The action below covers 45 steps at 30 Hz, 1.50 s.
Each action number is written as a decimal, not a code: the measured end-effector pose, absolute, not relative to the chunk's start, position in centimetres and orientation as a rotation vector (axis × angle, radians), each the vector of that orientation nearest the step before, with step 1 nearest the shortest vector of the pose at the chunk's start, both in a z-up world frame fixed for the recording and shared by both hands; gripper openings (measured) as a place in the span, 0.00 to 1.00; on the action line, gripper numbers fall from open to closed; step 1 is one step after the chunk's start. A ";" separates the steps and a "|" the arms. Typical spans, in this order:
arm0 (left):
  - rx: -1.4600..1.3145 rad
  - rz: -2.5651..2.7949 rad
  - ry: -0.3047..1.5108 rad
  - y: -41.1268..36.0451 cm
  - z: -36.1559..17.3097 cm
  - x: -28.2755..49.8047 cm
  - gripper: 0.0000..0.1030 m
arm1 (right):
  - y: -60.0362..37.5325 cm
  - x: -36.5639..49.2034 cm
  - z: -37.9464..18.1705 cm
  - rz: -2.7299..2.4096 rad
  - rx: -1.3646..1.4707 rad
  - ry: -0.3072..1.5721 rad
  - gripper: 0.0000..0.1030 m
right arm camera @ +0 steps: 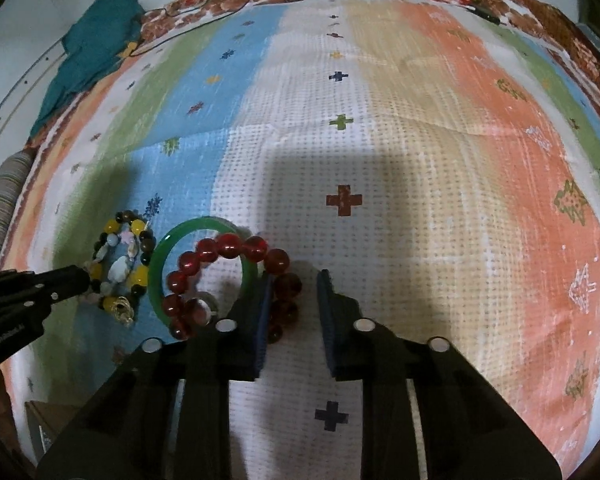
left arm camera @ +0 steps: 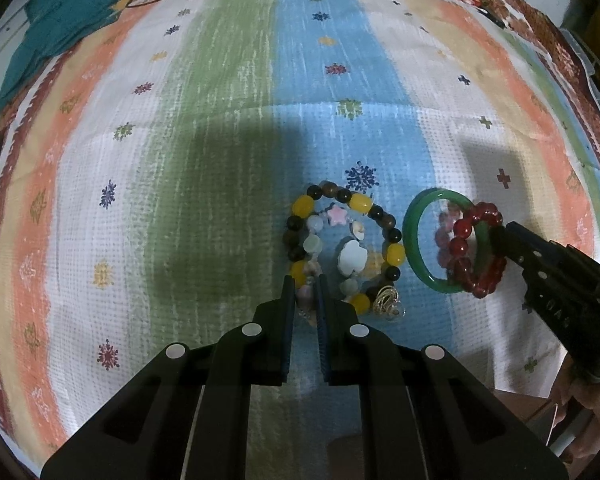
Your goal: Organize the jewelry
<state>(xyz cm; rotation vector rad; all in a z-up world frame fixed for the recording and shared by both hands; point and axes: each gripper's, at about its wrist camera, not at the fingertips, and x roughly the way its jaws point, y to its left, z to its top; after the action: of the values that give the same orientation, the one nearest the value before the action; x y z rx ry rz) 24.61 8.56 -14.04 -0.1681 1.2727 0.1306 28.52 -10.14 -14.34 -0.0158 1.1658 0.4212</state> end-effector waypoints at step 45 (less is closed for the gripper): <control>-0.096 0.094 0.938 6.2 -4.5 19.7 0.10 | -11.6 21.0 -3.4 0.364 -0.118 0.784 0.14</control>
<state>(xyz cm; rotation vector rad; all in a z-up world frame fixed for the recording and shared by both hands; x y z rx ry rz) 19.73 6.16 -4.52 -0.0964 0.9382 0.0938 20.96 -11.60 -3.42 -0.1177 0.7838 0.3639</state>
